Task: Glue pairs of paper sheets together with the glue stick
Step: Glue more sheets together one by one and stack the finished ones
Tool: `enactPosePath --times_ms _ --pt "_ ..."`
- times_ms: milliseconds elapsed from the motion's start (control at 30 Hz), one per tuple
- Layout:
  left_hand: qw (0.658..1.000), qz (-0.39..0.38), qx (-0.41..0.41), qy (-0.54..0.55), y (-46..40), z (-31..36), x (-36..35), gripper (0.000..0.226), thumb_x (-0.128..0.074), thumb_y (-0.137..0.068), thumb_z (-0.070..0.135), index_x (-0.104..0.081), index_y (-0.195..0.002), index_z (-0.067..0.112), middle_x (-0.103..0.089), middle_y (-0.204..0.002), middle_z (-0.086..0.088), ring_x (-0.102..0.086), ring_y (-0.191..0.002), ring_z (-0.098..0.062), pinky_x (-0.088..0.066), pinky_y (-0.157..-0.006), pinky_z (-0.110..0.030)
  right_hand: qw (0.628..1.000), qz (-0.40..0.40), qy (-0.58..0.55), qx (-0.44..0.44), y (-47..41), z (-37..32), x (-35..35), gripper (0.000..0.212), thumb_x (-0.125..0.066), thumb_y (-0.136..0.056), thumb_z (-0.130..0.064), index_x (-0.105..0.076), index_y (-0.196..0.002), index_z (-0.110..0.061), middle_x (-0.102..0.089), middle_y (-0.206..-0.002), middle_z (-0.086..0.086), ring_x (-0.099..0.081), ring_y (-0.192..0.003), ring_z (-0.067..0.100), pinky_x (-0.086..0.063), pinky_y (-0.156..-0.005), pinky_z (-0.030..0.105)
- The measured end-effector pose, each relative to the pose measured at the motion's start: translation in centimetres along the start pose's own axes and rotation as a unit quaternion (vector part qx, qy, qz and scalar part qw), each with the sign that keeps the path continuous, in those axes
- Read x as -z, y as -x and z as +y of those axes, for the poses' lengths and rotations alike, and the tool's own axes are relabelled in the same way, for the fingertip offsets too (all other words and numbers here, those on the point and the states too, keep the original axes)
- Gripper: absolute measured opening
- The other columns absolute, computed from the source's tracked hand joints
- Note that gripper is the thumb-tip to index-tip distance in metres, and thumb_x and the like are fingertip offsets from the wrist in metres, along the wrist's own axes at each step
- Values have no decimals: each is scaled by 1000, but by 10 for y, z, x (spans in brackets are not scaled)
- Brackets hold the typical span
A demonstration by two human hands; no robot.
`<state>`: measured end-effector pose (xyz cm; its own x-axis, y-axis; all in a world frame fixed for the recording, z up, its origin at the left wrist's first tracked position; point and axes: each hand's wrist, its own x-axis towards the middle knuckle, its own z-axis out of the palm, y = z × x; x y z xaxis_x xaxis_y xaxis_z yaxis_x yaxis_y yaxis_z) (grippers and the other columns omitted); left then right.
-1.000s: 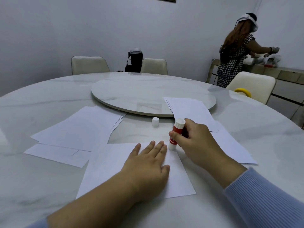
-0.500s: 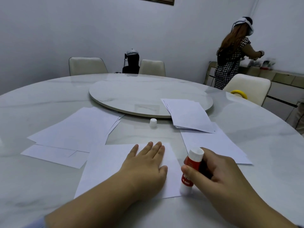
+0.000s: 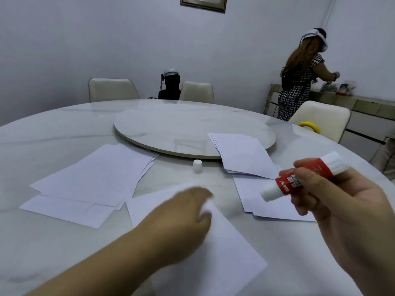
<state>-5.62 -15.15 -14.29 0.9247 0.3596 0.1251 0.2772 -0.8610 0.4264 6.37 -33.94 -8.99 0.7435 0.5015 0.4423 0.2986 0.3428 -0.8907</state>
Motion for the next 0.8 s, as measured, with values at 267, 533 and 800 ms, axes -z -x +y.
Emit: enactPosePath --times_ms 267,533,800 --pt "965 -196 98 -144 -11 -18 10 63 -27 -99 45 9 -149 34 21 -156 10 20 -143 -12 9 -117 -44 993 -44 103 -47 -38 40 -46 6 -69 -85 -10 -66 -87 -15 -75 -72 2 -66 -61 11 -56 -61 24" --pt "976 -117 89 -158 -1 -17 -9 62 -17 -98 48 14 -148 29 22 -155 14 21 -141 -3 11 -117 -41 962 -97 251 -44 -62 86 -82 12 -68 -85 -21 -60 -75 -24 -69 -73 -6 -66 -56 3 -53 -59 16" --pt "976 -105 89 -171 -1 -17 -12 61 -13 -99 48 14 -149 26 20 -156 12 18 -142 -4 8 -118 -43 933 -134 332 -6 -61 92 -86 9 -66 -84 -22 -59 -80 -19 -68 -77 0 -64 -72 18 -53 -69 33"
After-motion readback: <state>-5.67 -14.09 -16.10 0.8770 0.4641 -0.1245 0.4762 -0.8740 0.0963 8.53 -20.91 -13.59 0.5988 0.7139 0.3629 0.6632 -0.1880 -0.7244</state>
